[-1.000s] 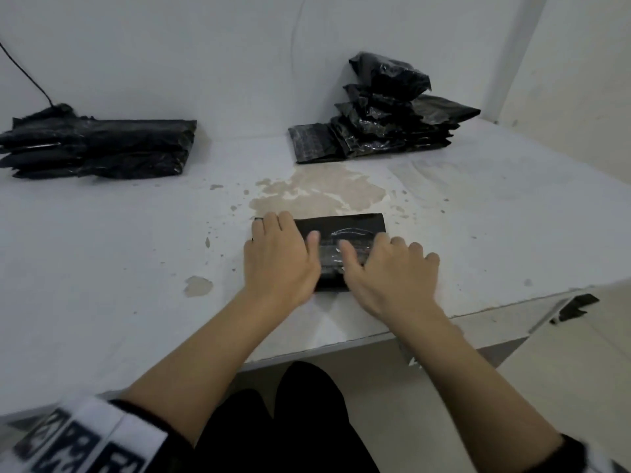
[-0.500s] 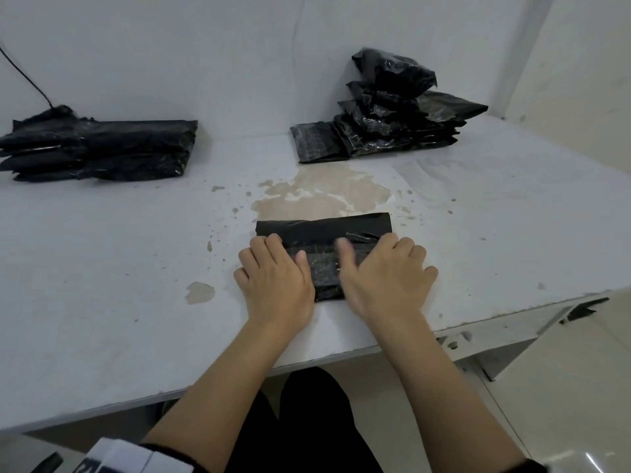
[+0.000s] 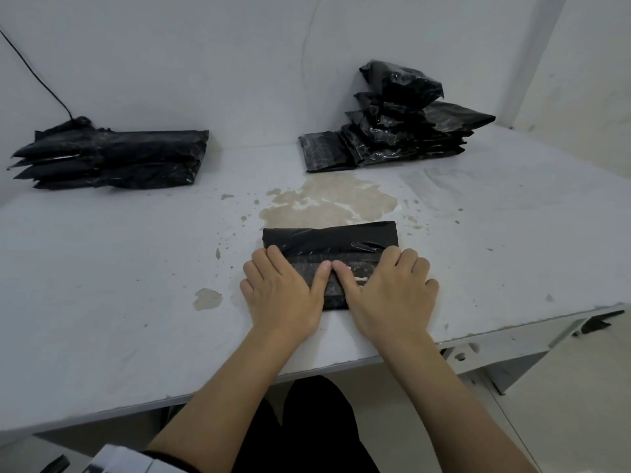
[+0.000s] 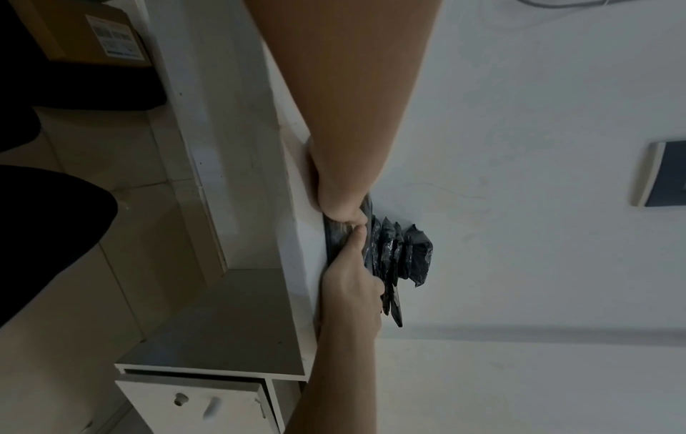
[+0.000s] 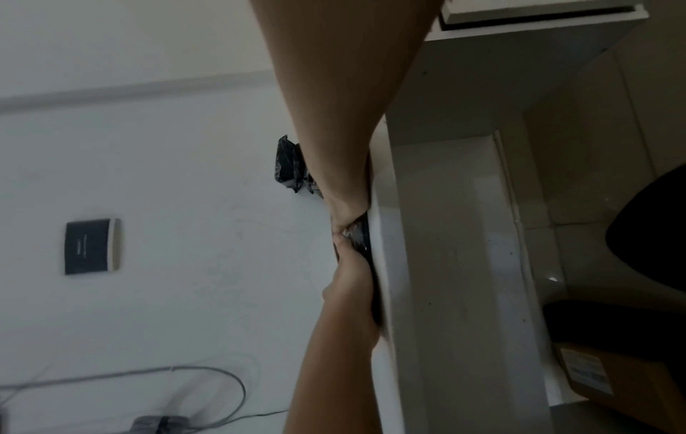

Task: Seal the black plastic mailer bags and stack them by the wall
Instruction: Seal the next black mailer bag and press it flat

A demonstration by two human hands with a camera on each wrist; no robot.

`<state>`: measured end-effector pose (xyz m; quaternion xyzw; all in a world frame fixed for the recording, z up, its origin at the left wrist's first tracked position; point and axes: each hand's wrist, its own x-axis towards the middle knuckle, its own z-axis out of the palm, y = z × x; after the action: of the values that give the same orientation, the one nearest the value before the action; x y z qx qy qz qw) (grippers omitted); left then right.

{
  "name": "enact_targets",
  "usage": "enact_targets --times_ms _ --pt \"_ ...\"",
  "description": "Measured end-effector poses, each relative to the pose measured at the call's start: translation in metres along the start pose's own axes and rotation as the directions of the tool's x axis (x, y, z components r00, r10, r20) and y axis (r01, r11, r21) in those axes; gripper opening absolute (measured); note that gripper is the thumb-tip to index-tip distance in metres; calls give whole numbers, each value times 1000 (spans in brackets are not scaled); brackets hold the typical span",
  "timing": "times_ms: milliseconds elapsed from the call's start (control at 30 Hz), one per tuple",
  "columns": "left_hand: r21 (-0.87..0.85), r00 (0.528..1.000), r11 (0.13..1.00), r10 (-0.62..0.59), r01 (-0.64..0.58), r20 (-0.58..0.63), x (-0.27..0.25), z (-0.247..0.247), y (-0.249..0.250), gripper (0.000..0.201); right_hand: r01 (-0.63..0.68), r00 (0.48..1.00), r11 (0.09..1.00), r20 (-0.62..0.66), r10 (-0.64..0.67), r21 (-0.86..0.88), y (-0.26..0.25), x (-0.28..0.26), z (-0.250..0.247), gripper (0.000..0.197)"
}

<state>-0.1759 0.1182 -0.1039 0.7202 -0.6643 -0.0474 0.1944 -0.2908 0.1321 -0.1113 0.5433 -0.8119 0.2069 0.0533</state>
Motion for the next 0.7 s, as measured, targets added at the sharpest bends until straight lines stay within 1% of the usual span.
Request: enact_targets --times_ms 33,100,133,167,200,233,333,400,467,533,600,633,700 --pt "18 1000 1000 -11 11 -1 -1 0 1 70 -2 1000 1000 15 2 -22 1 0 -1 68" --pt "17 999 999 -44 44 17 0 -2 4 66 -21 1000 1000 -15 21 -7 -1 0 -6 57" --pt "6 998 998 -59 59 33 0 -3 5 63 -43 999 999 -8 43 -12 -4 0 -8 50" --pt "-5 997 998 -67 67 42 1 -4 5 59 -64 997 997 34 66 -37 -9 1 -9 47" --pt "-12 997 998 -64 65 42 3 -4 4 56 -82 993 995 82 86 -60 -12 2 -10 49" --pt "-19 998 998 -54 55 40 4 -5 3 54 -92 987 993 127 101 -77 -14 4 -11 55" --pt "-30 999 1000 -4 5 42 7 -5 -6 57 -110 975 988 183 129 -108 -16 9 -17 79" --pt "-68 999 997 45 -43 31 8 -5 -14 60 -111 968 986 210 136 -125 -16 11 -18 83" --pt "-140 996 987 84 -82 10 10 -6 -21 58 -101 973 985 192 127 -138 -16 11 -18 78" --pt "-205 995 973 104 -103 -9 12 -10 -25 46 -83 984 986 146 104 -147 -19 8 -15 69" --pt "-232 993 966 113 -117 -31 15 -14 -26 33 -78 990 989 109 92 -125 -24 4 -15 59" --pt "-216 993 969 113 -118 -38 16 -16 -26 30 -74 992 990 92 85 -117 -25 4 -15 54" --pt "-102 997 992 79 -80 -17 15 -20 -24 34 -64 986 989 147 83 -130 -26 7 -16 48"
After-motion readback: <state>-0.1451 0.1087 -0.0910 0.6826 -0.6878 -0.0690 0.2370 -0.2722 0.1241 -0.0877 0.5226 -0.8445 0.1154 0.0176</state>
